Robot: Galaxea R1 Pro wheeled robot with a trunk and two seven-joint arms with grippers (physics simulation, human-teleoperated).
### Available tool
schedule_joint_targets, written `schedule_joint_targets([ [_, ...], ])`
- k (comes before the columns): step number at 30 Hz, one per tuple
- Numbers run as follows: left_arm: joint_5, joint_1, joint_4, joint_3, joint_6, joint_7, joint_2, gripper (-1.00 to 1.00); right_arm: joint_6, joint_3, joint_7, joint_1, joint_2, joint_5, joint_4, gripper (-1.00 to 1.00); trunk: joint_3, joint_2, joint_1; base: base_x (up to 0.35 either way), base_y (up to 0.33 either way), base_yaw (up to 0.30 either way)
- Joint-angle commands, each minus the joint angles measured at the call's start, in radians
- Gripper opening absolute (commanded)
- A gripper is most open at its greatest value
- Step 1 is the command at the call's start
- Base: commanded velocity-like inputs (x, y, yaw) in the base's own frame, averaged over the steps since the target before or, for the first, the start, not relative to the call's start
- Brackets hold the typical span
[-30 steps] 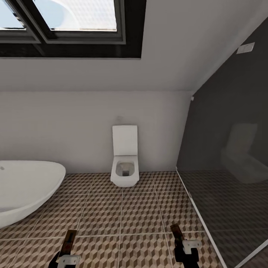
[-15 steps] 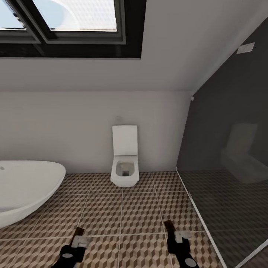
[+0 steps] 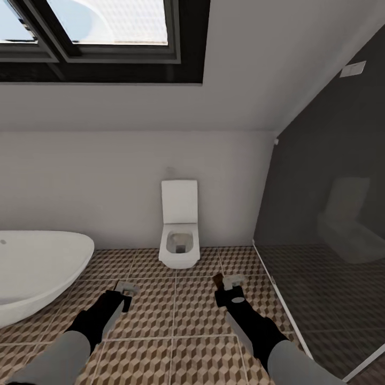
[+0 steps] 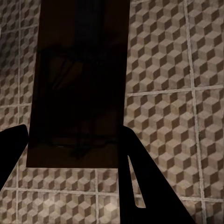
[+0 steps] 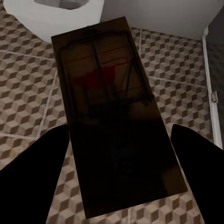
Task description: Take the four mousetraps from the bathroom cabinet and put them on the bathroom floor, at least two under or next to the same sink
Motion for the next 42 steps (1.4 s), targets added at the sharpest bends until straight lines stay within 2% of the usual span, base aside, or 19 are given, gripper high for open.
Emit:
schedule_joint_targets([
  [1, 0.0, -0.003, 0.01, 0.0, -0.006, 0.0, 0.0, -1.0, 0.003, 0.0, 0.0, -0.002, 0.0, 0.0, 0.002, -1.0, 0.0, 0.0, 0.0, 0.0, 0.0, 0.0],
  [3, 0.001, -0.009, 0.06, -0.002, -0.07, -0.001, 0.0, -1.0, 0.006, -0.001, 0.0, -0.006, 0.002, -0.002, 0.014, -1.0, 0.0, 0.0, 0.0, 0.0, 0.0, 0.0],
  [6, 0.002, -0.011, 0.135, -0.002, -0.229, -0.002, -0.002, -1.0, 0.007, -0.001, 0.0, -0.008, 0.004, -0.003, 0.026, -1.0, 0.0, 0.0, 0.0, 0.0, 0.0, 0.0],
  [9, 0.002, -0.012, 0.183, -0.003, -0.307, -0.007, -0.001, -1.0, 0.007, -0.001, 0.0, -0.009, 0.004, -0.006, 0.028, -1.0, 0.0, 0.0, 0.0, 0.0, 0.0, 0.0],
  [25, 0.003, -0.012, 0.163, -0.007, -0.327, -0.014, -0.012, -1.0, -0.009, 0.002, 0.006, -0.01, 0.004, -0.005, 0.017, -1.0, 0.0, 0.0, 0.0, 0.012, 0.0, 0.0],
  [35, 0.003, -0.012, 0.158, -0.007, -0.326, -0.063, -0.012, -1.0, -0.009, 0.002, 0.007, -0.01, 0.004, -0.005, 0.017, -1.0, 0.0, 0.0, 0.0, 0.294, 0.0, 0.0],
  [42, 0.003, -0.012, 0.158, -0.008, -0.326, -0.069, -0.012, -1.0, -0.009, 0.002, 0.006, -0.01, 0.003, -0.005, 0.017, -1.0, 0.0, 0.0, 0.0, 0.164, 0.0, 0.0],
])
